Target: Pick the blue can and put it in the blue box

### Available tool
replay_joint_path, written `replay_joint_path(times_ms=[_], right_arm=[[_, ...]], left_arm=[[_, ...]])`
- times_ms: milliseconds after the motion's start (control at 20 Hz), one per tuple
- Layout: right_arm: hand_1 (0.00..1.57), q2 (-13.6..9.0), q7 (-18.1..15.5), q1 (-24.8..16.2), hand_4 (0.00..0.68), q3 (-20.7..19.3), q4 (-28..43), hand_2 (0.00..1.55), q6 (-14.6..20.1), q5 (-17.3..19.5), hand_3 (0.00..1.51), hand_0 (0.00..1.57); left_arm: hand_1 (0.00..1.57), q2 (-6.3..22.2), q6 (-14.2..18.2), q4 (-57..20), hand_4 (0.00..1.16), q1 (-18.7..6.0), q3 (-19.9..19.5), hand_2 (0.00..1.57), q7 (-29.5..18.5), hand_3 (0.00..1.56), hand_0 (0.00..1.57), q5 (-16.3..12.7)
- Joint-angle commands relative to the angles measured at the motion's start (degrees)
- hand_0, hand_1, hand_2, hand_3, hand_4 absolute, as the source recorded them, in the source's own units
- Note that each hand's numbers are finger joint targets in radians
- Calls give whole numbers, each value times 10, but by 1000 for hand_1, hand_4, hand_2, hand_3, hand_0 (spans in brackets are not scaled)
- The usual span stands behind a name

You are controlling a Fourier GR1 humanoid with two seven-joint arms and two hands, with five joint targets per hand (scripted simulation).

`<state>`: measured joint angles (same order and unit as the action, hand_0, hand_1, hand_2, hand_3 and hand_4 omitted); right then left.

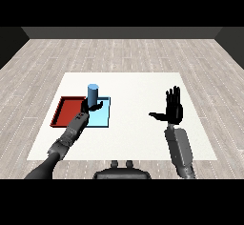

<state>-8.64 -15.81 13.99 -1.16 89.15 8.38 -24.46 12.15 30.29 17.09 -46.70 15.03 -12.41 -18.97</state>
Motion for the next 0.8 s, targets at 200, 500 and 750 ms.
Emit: replay_joint_path(times_ms=[200,500,750], right_arm=[[0,6,-19,-15,0,0,-31,0,-12,7,0,0],[0,-2,-24,17,0,-17,-50,0,-34,-7,0,0],[0,2,-25,11,0,-26,-46,0,-44,-23,0,0]], left_arm=[[903,-18,-8,-139,898,10,-1,839,63,951,903,19],[1348,-29,-58,-164,606,23,-9,1240,62,399,1348,22],[0,0,-32,-170,96,6,40,0,72,0,0,79]])
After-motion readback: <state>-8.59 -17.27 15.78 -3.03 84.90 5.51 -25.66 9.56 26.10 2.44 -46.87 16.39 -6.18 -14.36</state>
